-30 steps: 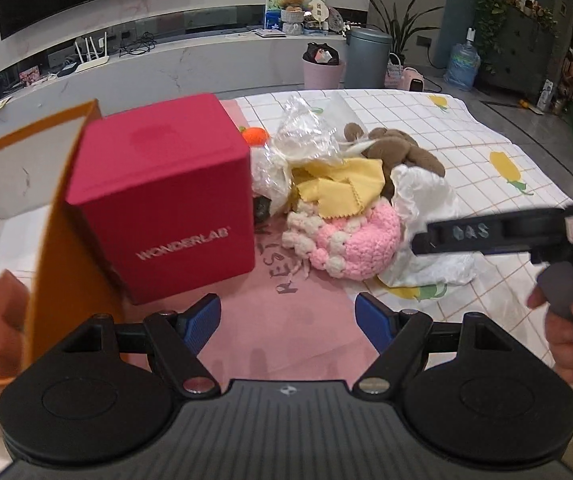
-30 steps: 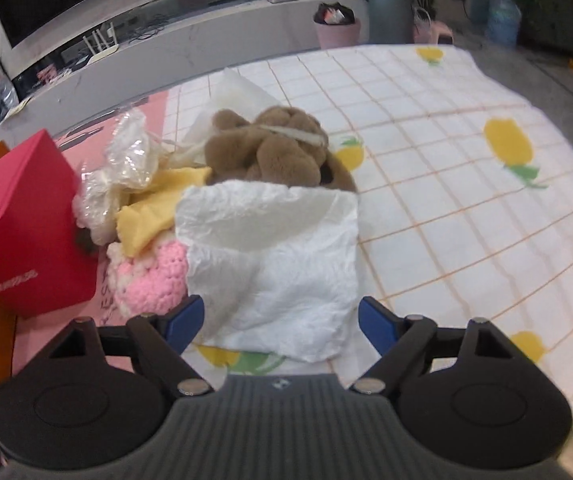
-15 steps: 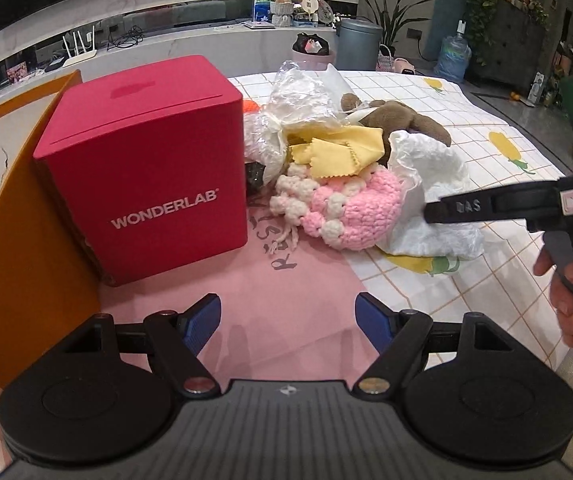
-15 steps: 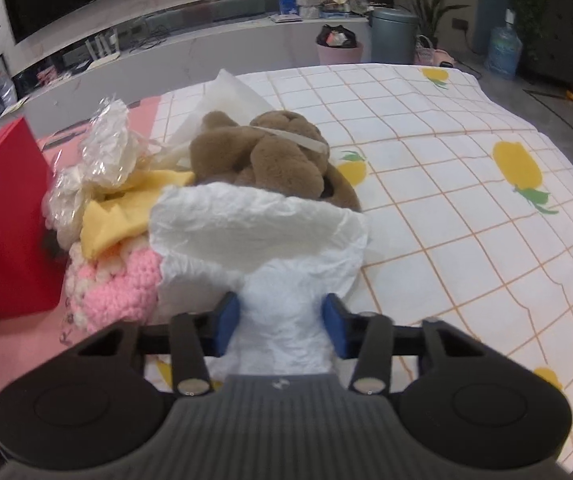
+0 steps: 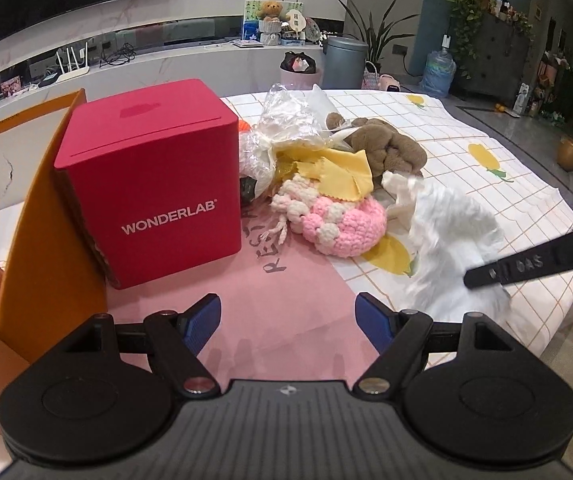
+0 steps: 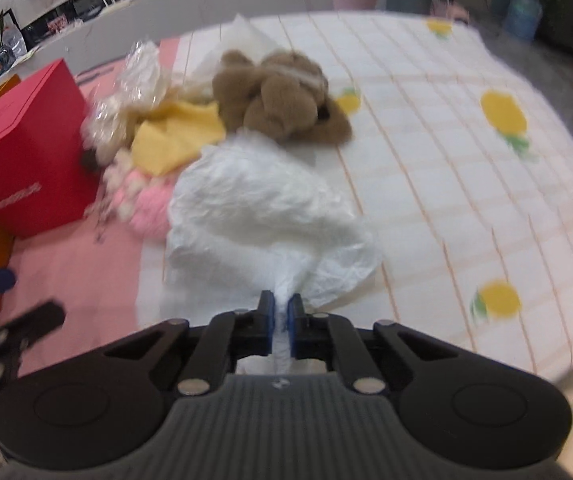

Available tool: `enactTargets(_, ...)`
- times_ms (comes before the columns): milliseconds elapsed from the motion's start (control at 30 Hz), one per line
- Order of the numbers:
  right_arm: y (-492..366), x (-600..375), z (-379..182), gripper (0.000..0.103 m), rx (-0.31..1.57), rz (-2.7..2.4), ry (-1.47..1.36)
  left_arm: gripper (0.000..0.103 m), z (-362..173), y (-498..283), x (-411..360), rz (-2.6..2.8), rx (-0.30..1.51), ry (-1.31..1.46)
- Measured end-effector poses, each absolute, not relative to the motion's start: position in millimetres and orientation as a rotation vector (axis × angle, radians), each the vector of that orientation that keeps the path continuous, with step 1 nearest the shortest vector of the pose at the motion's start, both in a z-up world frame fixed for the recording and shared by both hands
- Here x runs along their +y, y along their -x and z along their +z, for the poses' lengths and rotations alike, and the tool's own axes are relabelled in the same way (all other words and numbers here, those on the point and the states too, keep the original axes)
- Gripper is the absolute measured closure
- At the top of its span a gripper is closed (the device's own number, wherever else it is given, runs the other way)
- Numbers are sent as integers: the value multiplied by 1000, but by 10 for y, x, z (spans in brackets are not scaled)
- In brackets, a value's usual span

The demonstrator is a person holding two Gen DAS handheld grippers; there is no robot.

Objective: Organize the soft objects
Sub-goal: 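Lift the white tissue bundle with the right tool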

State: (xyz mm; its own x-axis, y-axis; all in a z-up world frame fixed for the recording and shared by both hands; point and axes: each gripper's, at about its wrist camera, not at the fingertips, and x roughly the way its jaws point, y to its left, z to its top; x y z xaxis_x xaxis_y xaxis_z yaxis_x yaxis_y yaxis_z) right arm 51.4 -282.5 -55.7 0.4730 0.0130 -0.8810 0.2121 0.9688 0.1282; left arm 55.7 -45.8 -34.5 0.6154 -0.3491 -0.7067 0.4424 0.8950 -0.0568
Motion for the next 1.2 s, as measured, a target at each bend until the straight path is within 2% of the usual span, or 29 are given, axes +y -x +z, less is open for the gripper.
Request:
enactTargets(33, -479, -2840, -547, 73, 1068, -143, -249, 13, -341, -561, -451, -457, 784, -128)
enactTargets(67, -460, -2843, -540, 37, 1060, -153, -247, 13, -341, -566, -440, -453, 784, -129)
enactTargets(100, -441, -2837, -524, 13, 1040, -153, -235, 13, -339, -571, -436, -449, 784, -130)
enactTargets(267, -498, -2732, -527, 5, 988, -140, -234, 13, -340, -612, -376, -441, 791, -114)
enactTargets(500, -745, -2687, -717, 5, 1000, -265, -375, 14, -364, -641, -315, -449, 805, -80)
enactTargets(733, -876, -2665, -817, 2, 997, -311, -370, 15, -377, -647, -299, -453, 814, -63)
enactTargets(867, -858, -2621, -855, 3, 981, -289, -265, 15, -379, -639, -310, -451, 813, -68)
enactTargets(1100, -695, -2610, -803, 38, 928, -303, -186, 15, -406, -620, -358, -451, 813, -100)
enactTargets(1200, -669, -2618, -793, 48, 924, -281, -164, 15, -419, -612, -374, -451, 817, -106)
